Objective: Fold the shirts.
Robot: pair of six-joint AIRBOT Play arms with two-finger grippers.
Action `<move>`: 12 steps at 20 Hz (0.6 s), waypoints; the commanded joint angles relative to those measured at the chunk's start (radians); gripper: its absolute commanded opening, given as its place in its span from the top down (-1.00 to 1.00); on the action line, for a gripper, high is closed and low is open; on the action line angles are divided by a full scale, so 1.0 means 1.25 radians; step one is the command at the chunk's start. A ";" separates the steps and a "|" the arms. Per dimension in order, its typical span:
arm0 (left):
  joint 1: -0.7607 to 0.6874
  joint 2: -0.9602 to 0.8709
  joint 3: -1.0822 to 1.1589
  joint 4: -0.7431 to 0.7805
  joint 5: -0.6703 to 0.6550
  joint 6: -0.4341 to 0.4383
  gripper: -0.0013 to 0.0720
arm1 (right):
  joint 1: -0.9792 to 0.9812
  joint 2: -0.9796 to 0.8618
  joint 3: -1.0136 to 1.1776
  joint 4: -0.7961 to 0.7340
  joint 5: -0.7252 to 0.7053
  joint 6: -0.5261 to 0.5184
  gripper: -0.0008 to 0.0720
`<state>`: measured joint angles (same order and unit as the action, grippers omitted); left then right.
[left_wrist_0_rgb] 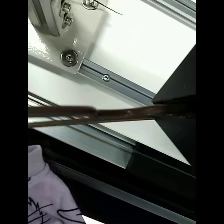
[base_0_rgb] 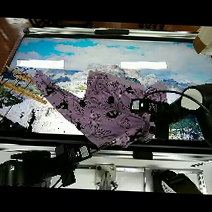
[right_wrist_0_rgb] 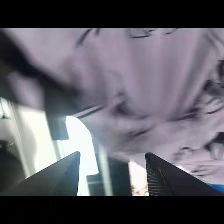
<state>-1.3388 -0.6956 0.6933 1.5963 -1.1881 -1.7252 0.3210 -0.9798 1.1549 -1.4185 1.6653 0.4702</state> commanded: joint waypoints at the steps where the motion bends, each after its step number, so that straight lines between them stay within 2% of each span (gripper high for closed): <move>1: 0.001 -0.001 0.001 -0.001 0.000 -0.001 0.84 | 0.001 0.008 0.054 -0.008 -0.019 0.002 -0.50; 8: 0.000 -0.001 0.001 -0.001 0.001 -0.001 0.84 | 0.001 0.003 -0.035 0.049 -0.018 -0.098 -0.50; 12: 0.000 -0.001 0.001 -0.010 0.001 0.000 0.84 | 0.001 0.003 -0.074 0.107 -0.139 -0.124 -0.50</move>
<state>-1.3388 -0.6964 0.6933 1.5932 -1.1881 -1.7256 0.3210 -0.9749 1.0958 -1.3422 1.5929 0.3519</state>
